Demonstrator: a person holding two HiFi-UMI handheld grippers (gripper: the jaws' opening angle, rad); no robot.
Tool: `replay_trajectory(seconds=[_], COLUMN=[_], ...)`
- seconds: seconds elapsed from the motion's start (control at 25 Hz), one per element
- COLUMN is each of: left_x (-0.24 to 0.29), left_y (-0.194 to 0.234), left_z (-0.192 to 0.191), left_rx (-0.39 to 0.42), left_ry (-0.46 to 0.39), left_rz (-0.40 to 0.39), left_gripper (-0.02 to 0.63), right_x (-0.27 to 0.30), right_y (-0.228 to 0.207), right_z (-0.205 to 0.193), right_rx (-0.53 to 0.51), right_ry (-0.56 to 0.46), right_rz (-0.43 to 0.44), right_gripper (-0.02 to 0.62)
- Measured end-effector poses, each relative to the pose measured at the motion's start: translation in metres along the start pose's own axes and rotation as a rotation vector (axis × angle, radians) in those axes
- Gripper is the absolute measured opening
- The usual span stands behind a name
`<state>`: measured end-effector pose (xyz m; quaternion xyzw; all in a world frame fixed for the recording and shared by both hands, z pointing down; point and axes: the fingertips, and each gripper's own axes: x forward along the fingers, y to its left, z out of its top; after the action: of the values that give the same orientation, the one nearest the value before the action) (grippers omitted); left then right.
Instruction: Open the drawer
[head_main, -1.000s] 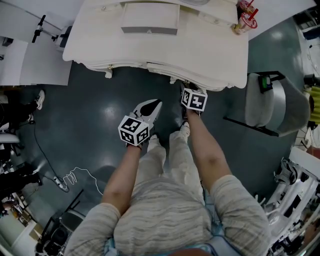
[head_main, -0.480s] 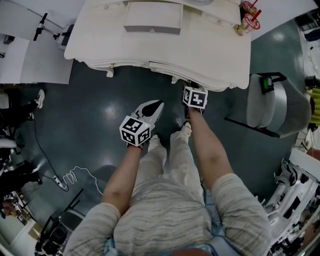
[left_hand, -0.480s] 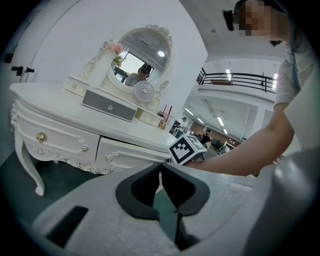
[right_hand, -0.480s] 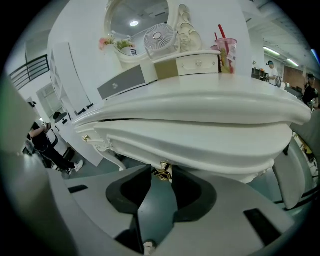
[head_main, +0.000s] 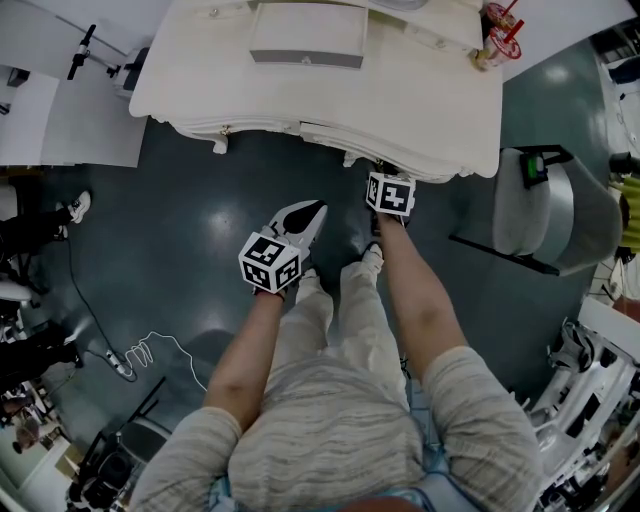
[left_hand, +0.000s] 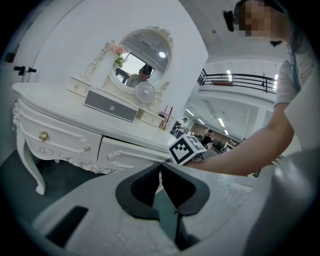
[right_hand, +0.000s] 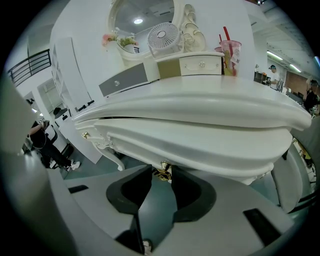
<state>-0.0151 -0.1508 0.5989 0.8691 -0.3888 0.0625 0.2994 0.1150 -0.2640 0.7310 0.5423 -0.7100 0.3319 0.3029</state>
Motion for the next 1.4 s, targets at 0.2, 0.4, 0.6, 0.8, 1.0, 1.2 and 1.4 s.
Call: replay_trajectory(seconds=[0.2,0.4,0.6,0.8,1.0,1.2,1.4], left_x=[-0.003,-0.006,-0.007,-0.007,-0.009,-0.014,-0.018], left_y=[0.002,0.002,-0.002,-0.004,-0.006,-0.008,-0.012], left_z=[0.0,-0.004,-0.004,-0.003,-0.005,-0.007,-0.008], left_rx=[0.001,-0.002,0.0,0.003,0.006,0.009,0.014], left_ry=[0.004,0.011,0.008,0.005,0.009,0.01,0.01], left_rz=[0.003,0.003,-0.002,-0.004,-0.006,-0.009,-0.013], left_gripper=[0.028,0.028,0.028,0.028,0.028,0.028,0.028], right_x=[-0.001,-0.003,-0.007,-0.011,-0.015,-0.019,-0.023], right_y=[0.003,0.003,0.004,0.006,0.01,0.013,0.015], right_z=[0.001,-0.001,-0.006,-0.013,-0.021,-0.026,-0.033], right_rx=[-0.013,-0.015,-0.015,-0.013,-0.013,-0.017,-0.021], right_ry=[-0.008,-0.009,-0.007,-0.005,-0.001,-0.005,-0.003], right_rz=[0.007,-0.003,-0.003,0.0,0.001,-0.001,-0.007], right_gripper=[0.118,0.117,0.117,0.117,0.117,0.117,0.117])
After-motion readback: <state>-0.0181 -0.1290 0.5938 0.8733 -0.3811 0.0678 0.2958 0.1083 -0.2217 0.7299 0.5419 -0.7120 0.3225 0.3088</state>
